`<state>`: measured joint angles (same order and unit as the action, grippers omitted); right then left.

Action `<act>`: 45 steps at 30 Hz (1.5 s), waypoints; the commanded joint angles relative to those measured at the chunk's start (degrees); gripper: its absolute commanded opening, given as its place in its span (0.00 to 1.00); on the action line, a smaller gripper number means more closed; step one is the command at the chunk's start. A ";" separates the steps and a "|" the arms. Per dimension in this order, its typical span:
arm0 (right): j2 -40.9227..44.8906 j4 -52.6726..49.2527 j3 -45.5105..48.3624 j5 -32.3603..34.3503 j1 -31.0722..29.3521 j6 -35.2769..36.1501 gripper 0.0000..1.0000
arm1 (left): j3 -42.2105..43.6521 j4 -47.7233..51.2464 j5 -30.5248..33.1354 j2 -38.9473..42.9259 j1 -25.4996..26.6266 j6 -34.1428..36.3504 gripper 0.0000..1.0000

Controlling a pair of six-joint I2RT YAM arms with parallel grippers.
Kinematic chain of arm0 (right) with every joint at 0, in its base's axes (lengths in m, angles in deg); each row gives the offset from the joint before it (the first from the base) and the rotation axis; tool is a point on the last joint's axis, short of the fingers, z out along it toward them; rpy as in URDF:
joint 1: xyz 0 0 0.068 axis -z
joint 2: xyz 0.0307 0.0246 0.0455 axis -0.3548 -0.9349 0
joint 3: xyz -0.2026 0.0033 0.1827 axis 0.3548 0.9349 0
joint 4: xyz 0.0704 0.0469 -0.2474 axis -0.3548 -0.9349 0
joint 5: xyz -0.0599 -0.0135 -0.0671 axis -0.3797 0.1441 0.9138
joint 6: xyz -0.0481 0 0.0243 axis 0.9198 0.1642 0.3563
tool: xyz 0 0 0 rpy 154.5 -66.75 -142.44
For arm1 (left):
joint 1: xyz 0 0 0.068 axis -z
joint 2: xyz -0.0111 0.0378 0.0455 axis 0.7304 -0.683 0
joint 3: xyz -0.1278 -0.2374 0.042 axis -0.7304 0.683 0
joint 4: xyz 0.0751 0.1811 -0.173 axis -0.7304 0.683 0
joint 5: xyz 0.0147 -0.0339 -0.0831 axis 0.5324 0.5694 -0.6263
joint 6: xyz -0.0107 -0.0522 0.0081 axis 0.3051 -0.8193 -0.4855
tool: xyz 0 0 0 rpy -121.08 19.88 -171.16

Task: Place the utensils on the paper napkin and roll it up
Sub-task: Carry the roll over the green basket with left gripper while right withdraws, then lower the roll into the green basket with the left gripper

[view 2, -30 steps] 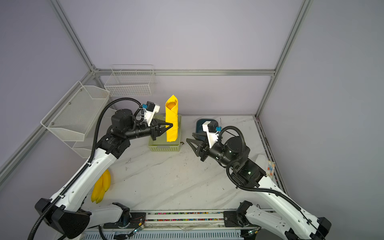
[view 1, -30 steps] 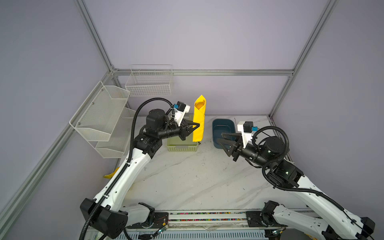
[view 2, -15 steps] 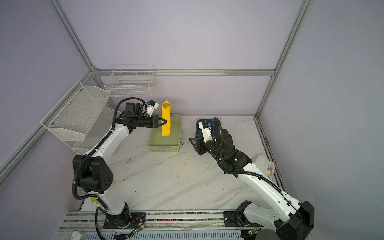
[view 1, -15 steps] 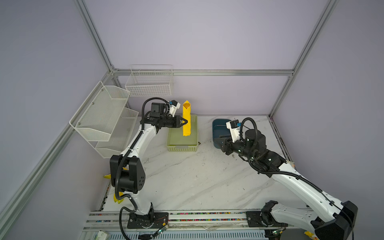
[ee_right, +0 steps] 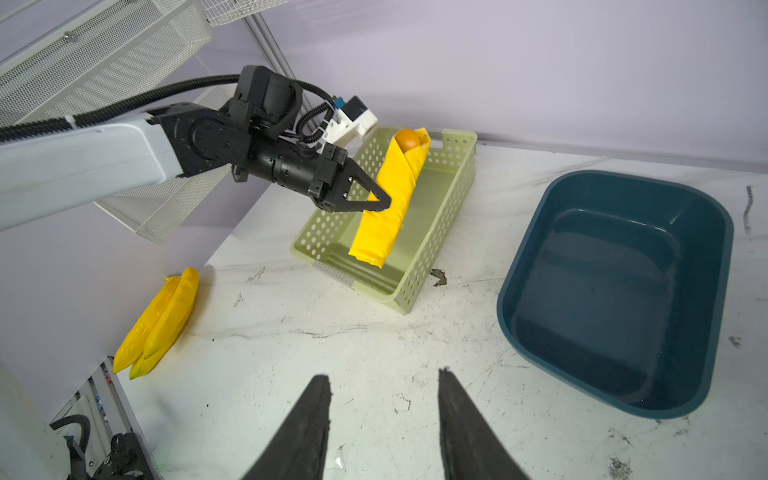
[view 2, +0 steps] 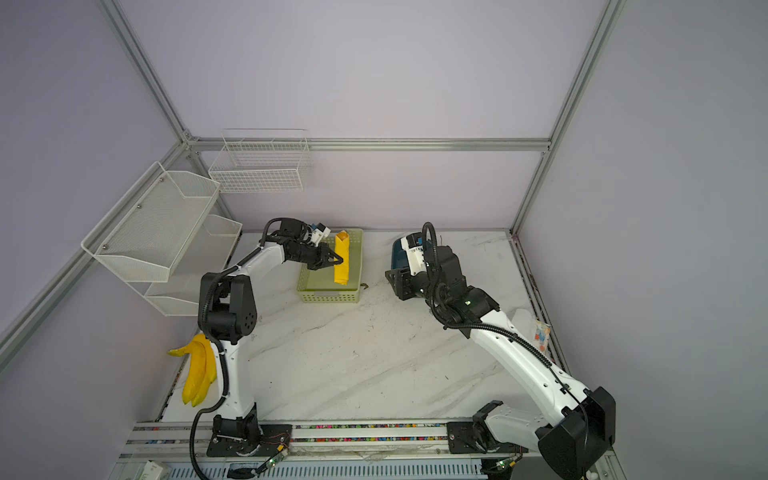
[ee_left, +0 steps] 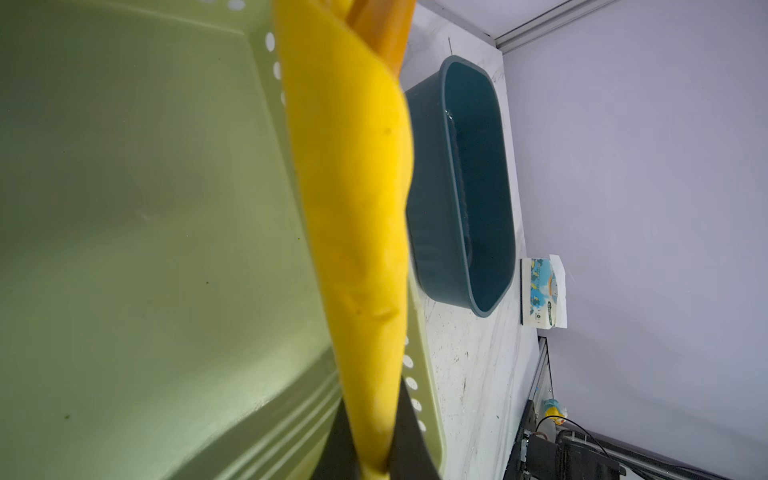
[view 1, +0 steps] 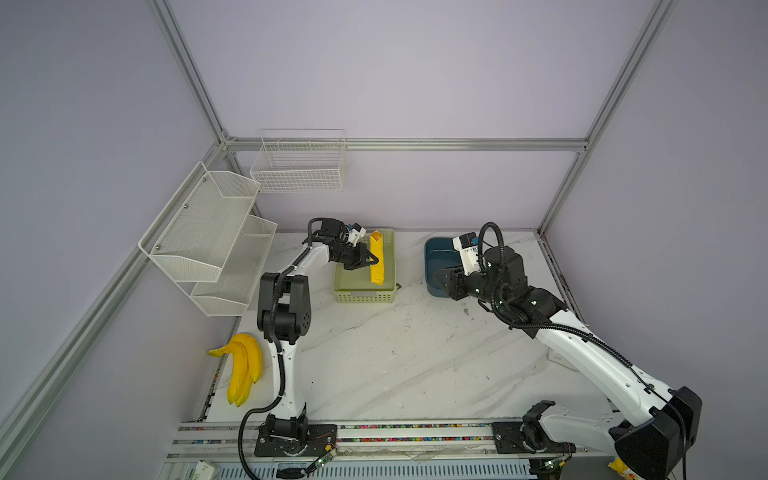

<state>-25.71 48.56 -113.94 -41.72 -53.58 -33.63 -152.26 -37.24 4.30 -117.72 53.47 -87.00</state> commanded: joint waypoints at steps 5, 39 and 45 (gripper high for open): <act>-1.97 -1.39 -3.05 -1.81 0.63 1.29 0.46 | -8.72 0.18 -2.26 -3.77 0.31 -1.95 0.00; -5.23 -4.20 -6.16 -3.99 1.99 0.74 0.45 | -15.55 7.85 5.30 -14.79 1.81 -0.43 0.08; -4.97 -4.20 -6.18 -4.28 2.08 0.54 0.45 | -16.85 10.64 8.61 -15.86 1.80 0.60 0.16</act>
<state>-31.28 44.74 -119.03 -45.43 -51.83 -32.76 -164.59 -28.92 9.98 -132.80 55.31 -87.70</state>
